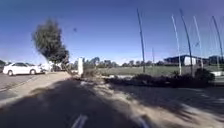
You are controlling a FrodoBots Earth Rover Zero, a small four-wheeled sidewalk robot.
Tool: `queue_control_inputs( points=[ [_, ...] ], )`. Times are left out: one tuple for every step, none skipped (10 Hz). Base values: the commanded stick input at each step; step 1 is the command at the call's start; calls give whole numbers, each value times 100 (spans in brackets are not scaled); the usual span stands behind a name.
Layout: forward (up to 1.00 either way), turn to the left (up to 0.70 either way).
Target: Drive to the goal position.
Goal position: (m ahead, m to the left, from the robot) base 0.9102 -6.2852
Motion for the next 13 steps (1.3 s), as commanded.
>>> queue_control_inputs(
  points=[
    [100,-40],
    [100,-40],
    [100,-40],
    [100,-40],
    [100,-40],
    [100,-40],
    [100,-40],
    [100,-40],
    [100,-40],
    [100,-40],
    [100,-40],
    [100,-40],
    [100,-40]
  ],
)
